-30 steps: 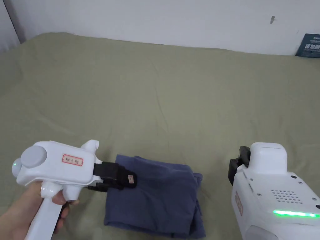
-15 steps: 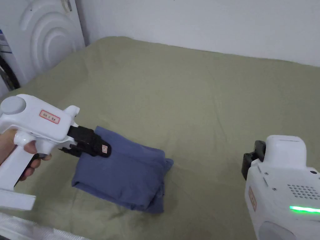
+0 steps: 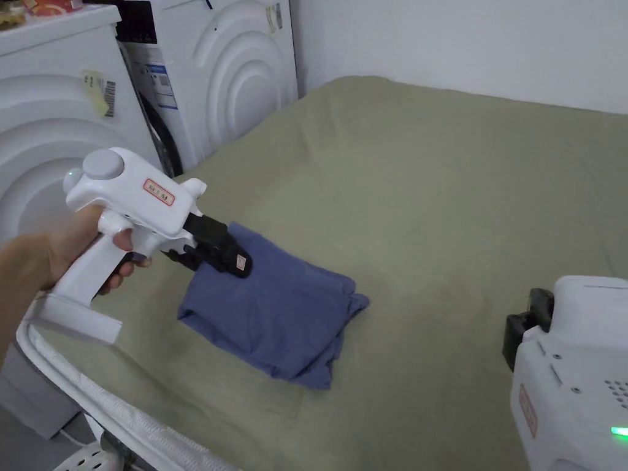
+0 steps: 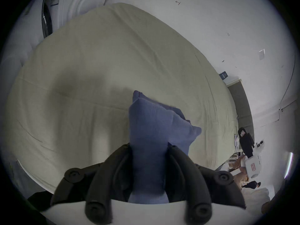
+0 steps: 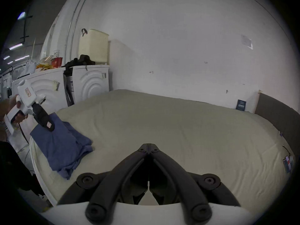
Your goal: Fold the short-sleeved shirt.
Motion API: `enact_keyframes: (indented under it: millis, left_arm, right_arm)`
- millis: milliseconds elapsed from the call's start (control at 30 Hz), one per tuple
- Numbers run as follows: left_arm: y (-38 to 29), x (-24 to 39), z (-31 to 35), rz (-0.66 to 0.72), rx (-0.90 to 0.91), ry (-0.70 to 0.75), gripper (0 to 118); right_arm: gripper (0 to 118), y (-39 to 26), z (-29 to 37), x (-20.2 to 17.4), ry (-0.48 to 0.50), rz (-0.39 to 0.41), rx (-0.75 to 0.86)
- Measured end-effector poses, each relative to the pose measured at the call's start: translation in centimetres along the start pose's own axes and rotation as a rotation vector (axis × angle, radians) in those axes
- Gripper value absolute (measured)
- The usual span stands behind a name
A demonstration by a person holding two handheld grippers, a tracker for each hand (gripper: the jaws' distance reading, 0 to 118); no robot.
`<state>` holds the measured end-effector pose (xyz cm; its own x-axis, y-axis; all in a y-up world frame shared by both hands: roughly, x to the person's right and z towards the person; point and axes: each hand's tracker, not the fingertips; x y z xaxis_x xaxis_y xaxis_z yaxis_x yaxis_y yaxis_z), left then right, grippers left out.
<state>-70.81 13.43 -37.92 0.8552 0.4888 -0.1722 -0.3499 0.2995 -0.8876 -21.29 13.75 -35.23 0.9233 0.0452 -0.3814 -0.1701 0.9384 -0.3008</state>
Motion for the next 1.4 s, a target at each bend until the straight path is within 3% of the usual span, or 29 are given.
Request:
enact_keyframes:
  millis: [200, 233, 267, 300, 333, 500, 567, 600, 667, 700, 733, 900, 967, 1100, 1200, 1400]
  left_arm:
    - [-0.8, 1.2, -0.5, -0.023, -0.007, 0.04, 33]
    - [-0.9, 1.4, -0.3, -0.028, -0.009, 0.046, 44]
    - [-0.9, 1.5, -0.2, -0.033, 0.003, 0.053, 69]
    - [-1.3, 2.2, 0.5, -0.032, 0.02, 0.083, 105]
    - [-1.5, 2.6, 1.1, -0.036, 0.043, 0.091, 118]
    - [-2.7, 5.7, 5.0, -0.018, 0.225, 0.08, 118]
    - [-3.5, 8.3, 5.6, -0.034, 0.273, 0.053, 111]
    - [-4.0, 10.0, 5.5, -0.057, 0.279, -0.001, 91]
    - [-5.3, 14.0, 4.6, -0.113, 0.324, -0.068, 72]
    - [-5.7, 15.7, 3.6, -0.15, 0.312, -0.085, 44]
    - [-6.1, 17.4, 2.2, -0.205, 0.336, -0.074, 0]
    - [-11.4, 31.7, -4.1, -0.283, 0.361, -0.375, 0]
    - [-13.7, 37.6, -6.2, -0.305, 0.465, -0.301, 0]
    - [-19.0, 49.4, -9.4, -0.523, 0.73, 0.051, 0]
    - [-21.5, 53.6, -10.2, -0.486, 0.897, 0.029, 0]
    - [-24.7, 58.7, -11.4, -0.556, 1.033, 0.239, 0]
  right_arm:
    - [0, 0.1, -1.2, -1.3, 0.02, -0.016, -0.021]
    - [0, 0.1, -1.2, -1.3, 0.013, -0.021, -0.02]
    - [0, 0.2, -1.2, -1.2, 0.011, -0.022, -0.02]
    - [0, 0.2, -1.2, -1.0, 0.012, -0.024, -0.022]
    - [0, 0.3, -1.1, -0.7, 0.01, -0.023, -0.024]
    - [0, 0.5, 0.5, 1.6, 0.001, -0.042, -0.023]
    - [0, 0.7, 1.7, 3.1, -0.009, -0.051, -0.013]
    - [0, 0.9, 2.3, 4.1, -0.015, -0.054, -0.01]
    - [0, 1.2, 3.9, 6.5, -0.037, -0.063, 0.008]
    - [0, 1.5, 4.9, 8.0, -0.063, -0.068, 0.021]
    - [0, 1.8, 5.8, 9.6, -0.089, -0.079, 0.033]
    - [0, 2.9, 11.8, 18.1, -0.194, -0.093, 0.085]
    - [0, 3.0, 14.4, 21.6, -0.249, -0.086, 0.115]
    - [0, 2.9, 19.2, 28.5, -0.304, -0.075, 0.116]
    - [0, 2.3, 21.7, 32.2, -0.333, -0.071, 0.131]
    - [0, 1.5, 23.5, 35.5, -0.407, -0.08, 0.169]
